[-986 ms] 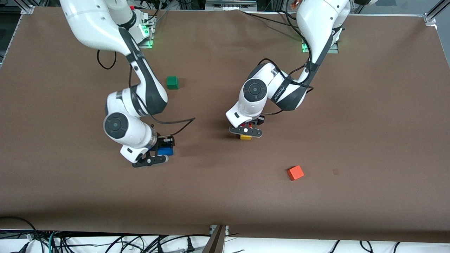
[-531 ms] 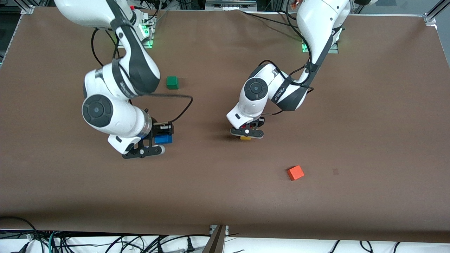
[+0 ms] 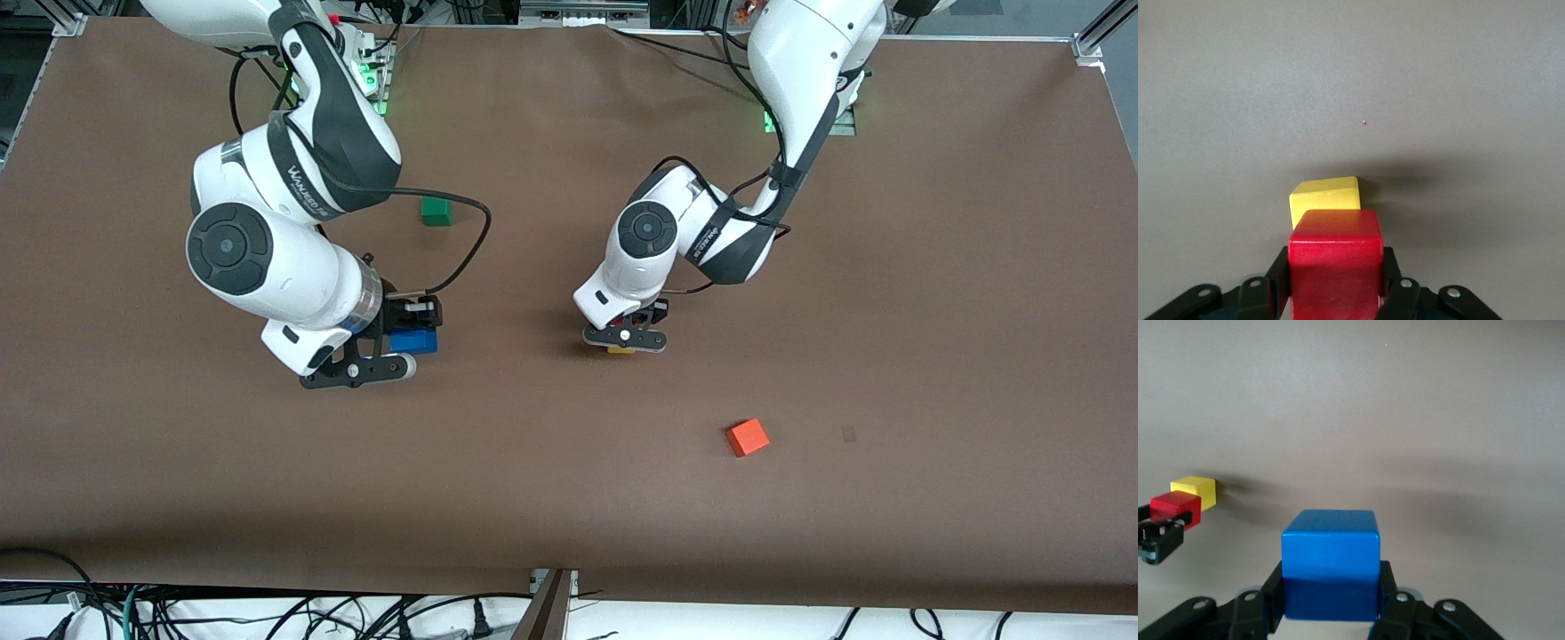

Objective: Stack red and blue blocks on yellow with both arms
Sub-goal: 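Lower the red cube onto the yellow cube and open the left gripper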

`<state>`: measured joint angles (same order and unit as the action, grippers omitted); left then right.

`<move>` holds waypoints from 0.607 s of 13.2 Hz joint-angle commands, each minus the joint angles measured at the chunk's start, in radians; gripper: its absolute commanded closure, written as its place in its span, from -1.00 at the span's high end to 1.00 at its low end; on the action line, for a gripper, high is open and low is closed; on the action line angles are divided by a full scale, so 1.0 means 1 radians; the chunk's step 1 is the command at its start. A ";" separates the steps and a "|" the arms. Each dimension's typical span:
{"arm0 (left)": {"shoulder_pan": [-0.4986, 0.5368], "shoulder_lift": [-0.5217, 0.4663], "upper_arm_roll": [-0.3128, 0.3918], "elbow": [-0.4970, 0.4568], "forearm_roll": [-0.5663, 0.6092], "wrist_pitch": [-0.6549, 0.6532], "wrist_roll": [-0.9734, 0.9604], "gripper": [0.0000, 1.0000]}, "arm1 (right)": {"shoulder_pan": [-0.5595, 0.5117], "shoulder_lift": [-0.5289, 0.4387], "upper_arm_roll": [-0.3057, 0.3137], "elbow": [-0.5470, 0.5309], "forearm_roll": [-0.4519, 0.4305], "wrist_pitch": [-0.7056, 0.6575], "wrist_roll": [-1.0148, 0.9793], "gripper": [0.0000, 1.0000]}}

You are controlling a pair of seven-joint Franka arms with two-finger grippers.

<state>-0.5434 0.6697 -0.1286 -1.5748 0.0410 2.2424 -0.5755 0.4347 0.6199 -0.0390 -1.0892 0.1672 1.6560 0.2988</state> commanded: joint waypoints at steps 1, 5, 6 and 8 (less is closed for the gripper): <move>-0.006 -0.002 0.012 -0.001 0.028 0.010 -0.014 -0.04 | 0.033 0.014 0.001 0.023 0.003 0.021 0.069 -0.05; 0.036 -0.047 0.014 0.135 0.031 -0.209 0.013 1.00 | 0.035 0.014 0.001 0.023 0.003 0.031 0.074 -0.04; 0.055 -0.047 0.014 0.204 0.034 -0.306 0.017 1.00 | 0.035 0.014 0.001 0.023 0.003 0.033 0.074 -0.04; 0.140 -0.047 0.014 0.307 0.030 -0.417 0.080 1.00 | 0.041 0.018 0.001 0.023 0.005 0.050 0.080 -0.04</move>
<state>-0.4802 0.6208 -0.1048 -1.3644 0.0463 1.9287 -0.5547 0.4714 0.6267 -0.0399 -1.0891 0.1671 1.6966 0.3569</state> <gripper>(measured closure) 0.000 0.445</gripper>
